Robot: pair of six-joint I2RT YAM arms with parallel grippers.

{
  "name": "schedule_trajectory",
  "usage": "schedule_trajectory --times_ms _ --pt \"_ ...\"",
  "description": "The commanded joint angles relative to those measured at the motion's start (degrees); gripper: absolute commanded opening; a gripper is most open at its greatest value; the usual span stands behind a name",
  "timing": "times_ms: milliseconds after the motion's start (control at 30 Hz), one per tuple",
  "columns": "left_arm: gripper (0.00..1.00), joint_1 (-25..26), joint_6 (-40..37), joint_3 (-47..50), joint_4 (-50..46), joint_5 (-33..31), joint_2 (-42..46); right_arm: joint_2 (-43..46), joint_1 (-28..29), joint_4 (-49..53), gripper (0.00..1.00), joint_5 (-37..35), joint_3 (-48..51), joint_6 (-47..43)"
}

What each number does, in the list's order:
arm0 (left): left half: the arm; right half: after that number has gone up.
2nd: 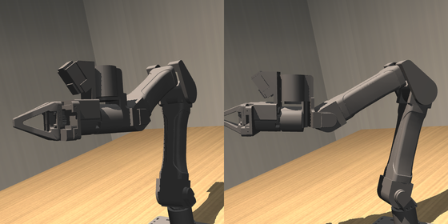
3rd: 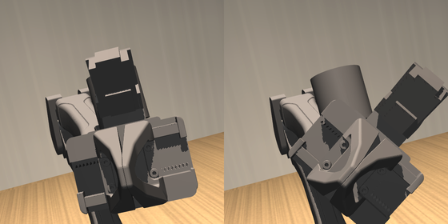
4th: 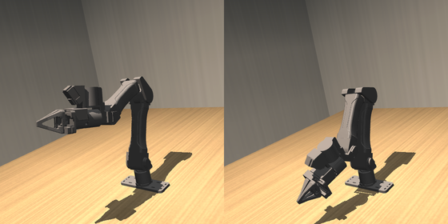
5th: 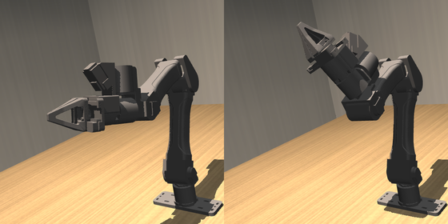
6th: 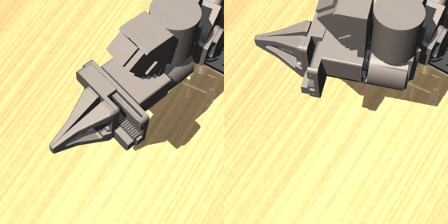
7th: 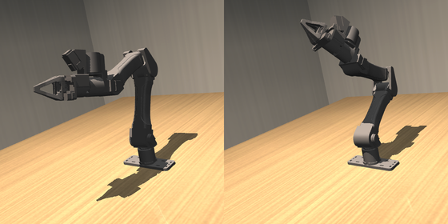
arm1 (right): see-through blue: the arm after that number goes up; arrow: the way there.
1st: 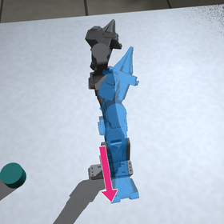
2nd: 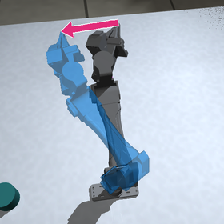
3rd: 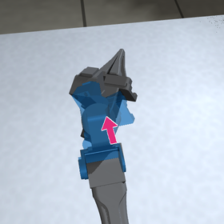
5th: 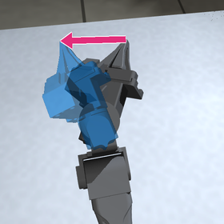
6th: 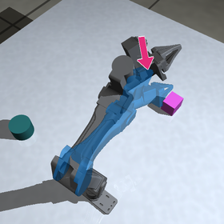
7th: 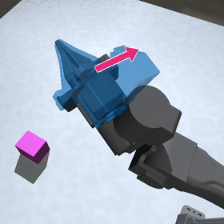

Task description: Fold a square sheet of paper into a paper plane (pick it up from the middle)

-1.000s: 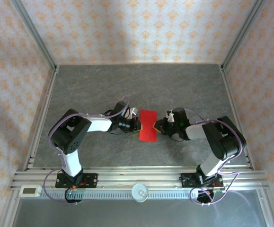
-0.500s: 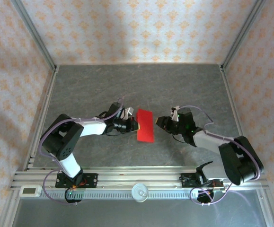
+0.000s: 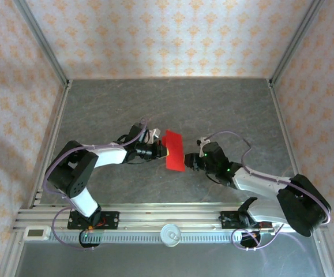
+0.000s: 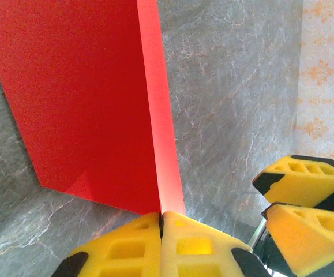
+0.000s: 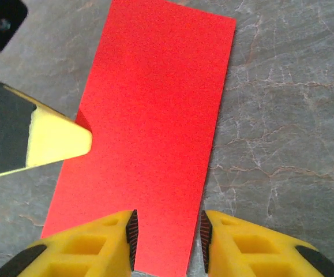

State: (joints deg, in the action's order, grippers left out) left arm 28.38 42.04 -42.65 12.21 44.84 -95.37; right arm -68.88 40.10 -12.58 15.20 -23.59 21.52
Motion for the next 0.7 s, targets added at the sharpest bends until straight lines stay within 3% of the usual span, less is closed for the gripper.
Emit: schedule_trajectory --times_ms 0,367,667 --pt "0.00 -0.3 -0.2 0.0 -0.3 1.1 0.5 0.9 3.0 2.4 0.37 -8.6 -2.7 -6.4" --pt "0.00 -0.4 0.5 -0.5 0.0 1.1 0.0 1.5 20.1 -1.8 0.49 -25.0 -2.9 -22.5" --pt "0.00 -0.4 0.6 -1.1 -0.1 1.2 -0.6 -11.9 29.3 -2.6 0.52 -37.6 -7.3 -29.5"
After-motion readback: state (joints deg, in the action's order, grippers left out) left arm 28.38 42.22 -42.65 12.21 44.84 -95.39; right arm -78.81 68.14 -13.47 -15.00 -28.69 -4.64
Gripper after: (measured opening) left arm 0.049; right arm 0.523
